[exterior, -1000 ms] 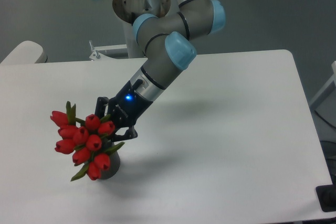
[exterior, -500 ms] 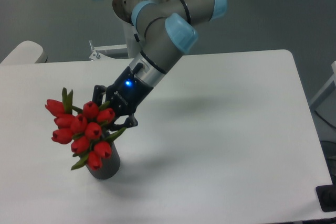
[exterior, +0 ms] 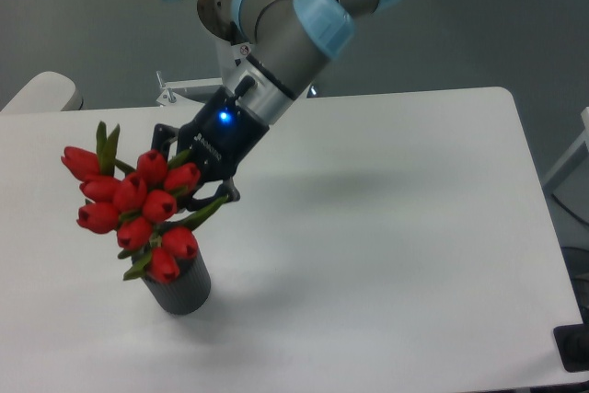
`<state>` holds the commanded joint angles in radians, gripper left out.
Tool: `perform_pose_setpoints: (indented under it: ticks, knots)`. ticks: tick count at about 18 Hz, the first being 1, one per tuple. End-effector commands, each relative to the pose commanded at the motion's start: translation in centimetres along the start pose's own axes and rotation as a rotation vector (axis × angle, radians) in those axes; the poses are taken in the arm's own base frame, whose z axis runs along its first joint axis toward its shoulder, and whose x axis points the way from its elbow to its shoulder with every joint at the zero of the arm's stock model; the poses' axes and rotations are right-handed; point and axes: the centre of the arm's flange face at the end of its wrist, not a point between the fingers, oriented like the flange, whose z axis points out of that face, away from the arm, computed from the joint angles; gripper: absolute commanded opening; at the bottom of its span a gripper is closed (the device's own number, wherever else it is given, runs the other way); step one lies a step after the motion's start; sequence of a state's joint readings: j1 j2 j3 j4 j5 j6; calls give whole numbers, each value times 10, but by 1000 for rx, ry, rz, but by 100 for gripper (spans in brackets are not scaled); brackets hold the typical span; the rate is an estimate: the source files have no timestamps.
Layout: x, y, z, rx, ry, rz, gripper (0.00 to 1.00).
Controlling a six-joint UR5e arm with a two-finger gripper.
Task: Pick up the flowers from the vase
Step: 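Lift the gripped tulips up and out of the grey vase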
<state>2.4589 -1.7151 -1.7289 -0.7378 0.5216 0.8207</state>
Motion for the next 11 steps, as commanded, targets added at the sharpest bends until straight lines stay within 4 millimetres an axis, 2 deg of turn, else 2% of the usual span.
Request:
perform_pose_setpoints:
  ticks: [7, 9, 11]
  knots:
    - [7, -35, -38, 65, -30, -50, 24]
    - [11, -41, -44, 74, -35, -48, 24]
    - [6, -40, -54, 81, -54, -52, 24]
